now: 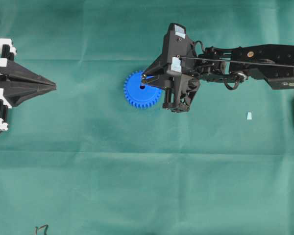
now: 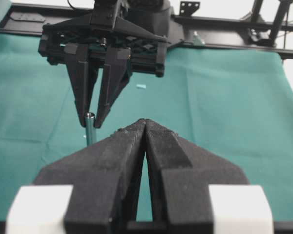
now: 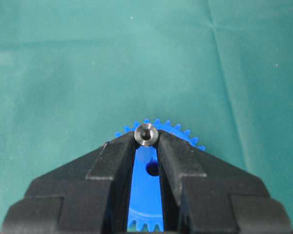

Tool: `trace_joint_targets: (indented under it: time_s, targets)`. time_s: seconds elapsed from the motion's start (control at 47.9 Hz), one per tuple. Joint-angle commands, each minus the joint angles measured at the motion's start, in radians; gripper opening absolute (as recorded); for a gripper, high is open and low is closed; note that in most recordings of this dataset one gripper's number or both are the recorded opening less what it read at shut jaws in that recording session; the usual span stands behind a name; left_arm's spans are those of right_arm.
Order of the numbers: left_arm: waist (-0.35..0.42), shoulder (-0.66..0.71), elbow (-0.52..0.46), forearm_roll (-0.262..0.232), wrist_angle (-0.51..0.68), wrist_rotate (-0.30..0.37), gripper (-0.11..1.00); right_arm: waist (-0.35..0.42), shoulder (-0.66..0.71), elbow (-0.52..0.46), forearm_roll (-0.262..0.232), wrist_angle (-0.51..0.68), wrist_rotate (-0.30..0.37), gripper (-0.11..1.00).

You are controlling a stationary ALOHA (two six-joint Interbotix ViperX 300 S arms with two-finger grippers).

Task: Insert the shaft into the center hole of the gear.
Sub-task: 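Lift the shaft and carry it left over the blue gear's hole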

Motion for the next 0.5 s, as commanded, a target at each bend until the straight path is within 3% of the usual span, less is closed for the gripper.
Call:
trace_joint_targets:
  time_s: [0.0,0.48]
  targets:
    - [-0.003,0.003,-0.028,0.002,-0.008,0.000,0.00,0.000,-0.012,-0.028,0.000,0.002,0.002,0.17]
    - [-0.002,0.005,-0.028,0.002,-0.002,0.000,0.00,0.000,0.095,-0.017,0.005,-0.038,0.008,0.17]
